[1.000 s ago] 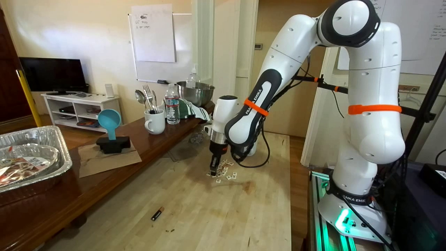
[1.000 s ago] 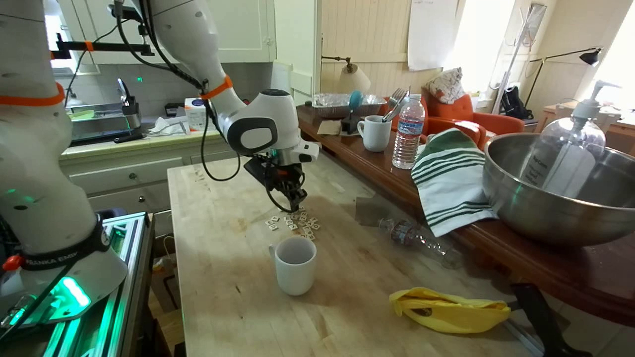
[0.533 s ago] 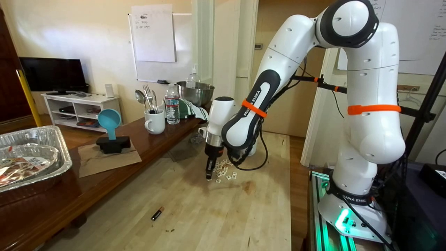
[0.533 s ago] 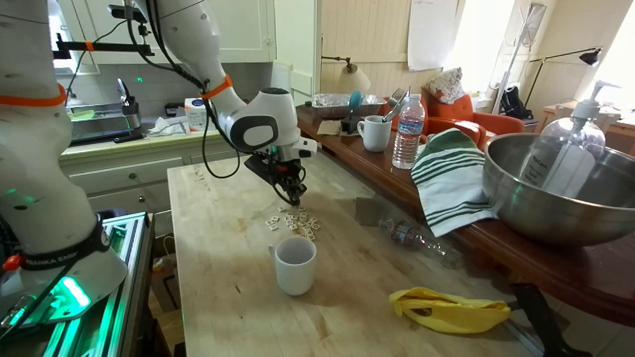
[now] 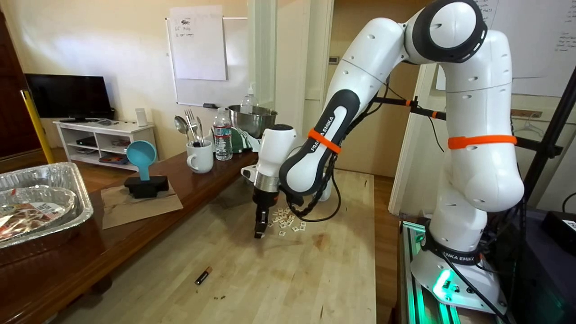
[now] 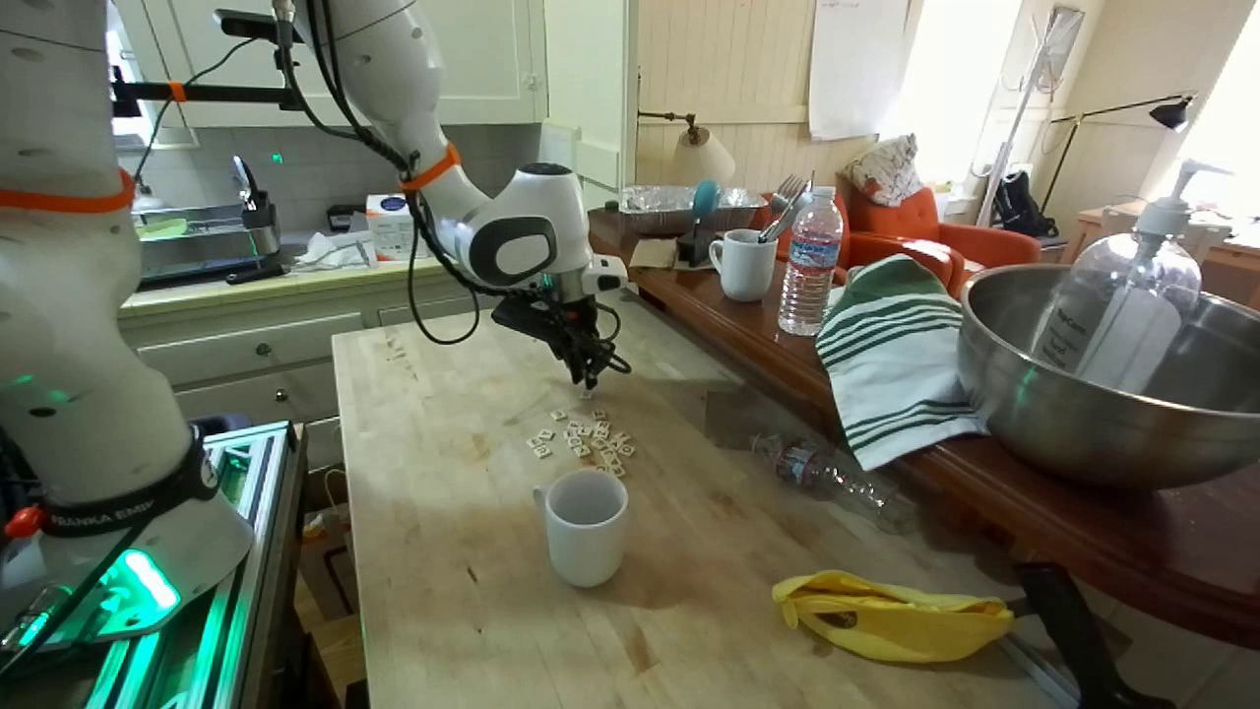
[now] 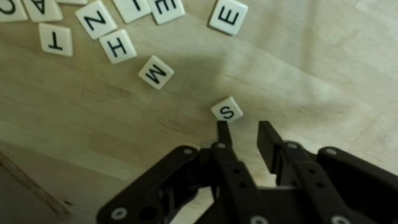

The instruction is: Put one letter block inside the white mug

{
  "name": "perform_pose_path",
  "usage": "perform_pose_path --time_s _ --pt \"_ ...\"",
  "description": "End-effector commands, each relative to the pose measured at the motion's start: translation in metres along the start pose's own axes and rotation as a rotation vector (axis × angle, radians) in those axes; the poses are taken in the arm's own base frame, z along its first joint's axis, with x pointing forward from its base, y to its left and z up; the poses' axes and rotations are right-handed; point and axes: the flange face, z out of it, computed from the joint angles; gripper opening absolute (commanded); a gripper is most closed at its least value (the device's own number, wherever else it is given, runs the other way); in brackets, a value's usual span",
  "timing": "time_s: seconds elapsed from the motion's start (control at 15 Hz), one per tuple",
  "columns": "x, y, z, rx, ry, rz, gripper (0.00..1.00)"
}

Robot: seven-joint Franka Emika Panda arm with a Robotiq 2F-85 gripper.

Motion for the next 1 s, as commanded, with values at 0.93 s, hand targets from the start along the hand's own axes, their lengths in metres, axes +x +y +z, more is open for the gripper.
perform_pose_path --time_s 0.93 --pt "0.005 0.004 -0.014 0.027 -0.079 -0.445 1.00"
